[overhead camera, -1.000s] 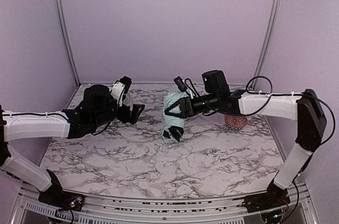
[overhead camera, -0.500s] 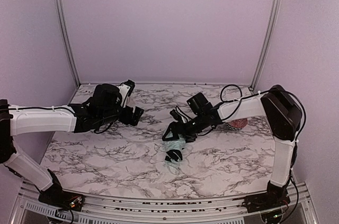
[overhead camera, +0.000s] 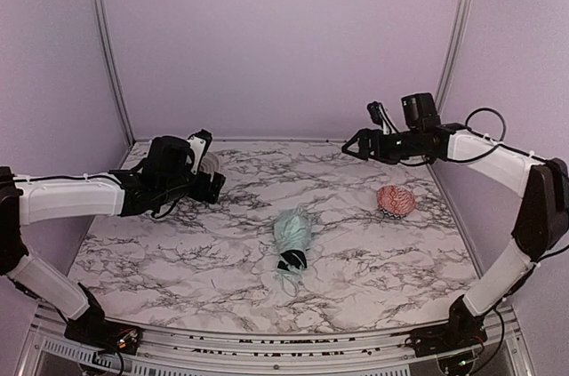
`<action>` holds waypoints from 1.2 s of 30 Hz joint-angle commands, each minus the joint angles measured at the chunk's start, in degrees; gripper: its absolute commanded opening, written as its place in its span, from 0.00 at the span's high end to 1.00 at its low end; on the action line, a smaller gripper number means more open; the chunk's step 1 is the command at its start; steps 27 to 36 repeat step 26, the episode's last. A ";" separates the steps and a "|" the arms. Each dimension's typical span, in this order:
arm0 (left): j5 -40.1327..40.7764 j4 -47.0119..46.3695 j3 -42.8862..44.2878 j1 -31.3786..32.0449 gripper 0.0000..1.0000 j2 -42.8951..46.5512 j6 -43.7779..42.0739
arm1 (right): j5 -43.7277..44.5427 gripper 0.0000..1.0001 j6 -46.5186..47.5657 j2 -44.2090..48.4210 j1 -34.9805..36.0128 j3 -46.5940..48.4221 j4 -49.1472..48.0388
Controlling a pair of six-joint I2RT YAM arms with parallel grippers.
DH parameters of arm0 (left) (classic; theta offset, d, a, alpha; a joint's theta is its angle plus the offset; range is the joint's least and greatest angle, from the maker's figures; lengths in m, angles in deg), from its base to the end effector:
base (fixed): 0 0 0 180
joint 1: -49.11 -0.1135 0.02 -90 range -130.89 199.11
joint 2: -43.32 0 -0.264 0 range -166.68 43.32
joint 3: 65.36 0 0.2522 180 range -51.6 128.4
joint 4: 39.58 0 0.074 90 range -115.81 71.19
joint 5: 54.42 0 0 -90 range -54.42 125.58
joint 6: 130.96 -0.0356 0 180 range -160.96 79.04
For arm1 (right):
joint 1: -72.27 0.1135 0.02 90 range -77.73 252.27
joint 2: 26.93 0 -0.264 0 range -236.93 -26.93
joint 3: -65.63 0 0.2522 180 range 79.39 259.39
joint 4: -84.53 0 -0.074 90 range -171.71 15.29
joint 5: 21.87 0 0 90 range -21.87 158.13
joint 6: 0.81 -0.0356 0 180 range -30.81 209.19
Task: Put away the umbrella
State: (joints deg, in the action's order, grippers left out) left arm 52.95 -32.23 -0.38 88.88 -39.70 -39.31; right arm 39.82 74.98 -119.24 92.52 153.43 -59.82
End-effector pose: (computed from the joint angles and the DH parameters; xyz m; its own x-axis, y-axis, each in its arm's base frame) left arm 0.2568 -0.1999 0.2511 -0.3410 0.2481 -0.9067 0.3936 0.9136 0.1019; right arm 0.3343 0.1413 0.2895 -0.7448 -0.0444 -0.6658 -0.4765 0.7339 0.4841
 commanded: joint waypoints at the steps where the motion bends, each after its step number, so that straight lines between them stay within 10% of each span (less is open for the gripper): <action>1: 2.95 -5.10 -2.96 -7.81 0.01 2.03 -0.56 | 4.05 0.00 5.51 7.46 -11.34 -4.71 -3.98; 12: 6.68 -23.02 -20.52 -25.10 0.01 8.01 0.49 | 15.92 0.00 5.24 29.83 -24.90 -36.25 -40.97; 25: 16.08 -54.03 -39.23 -28.70 0.01 8.35 1.51 | 34.76 0.00 0.04 37.64 -24.91 -53.48 -48.79; 36: 15.50 -55.35 -40.12 -28.80 0.01 8.85 1.66 | 34.67 0.00 0.50 37.64 -24.89 -54.12 -49.57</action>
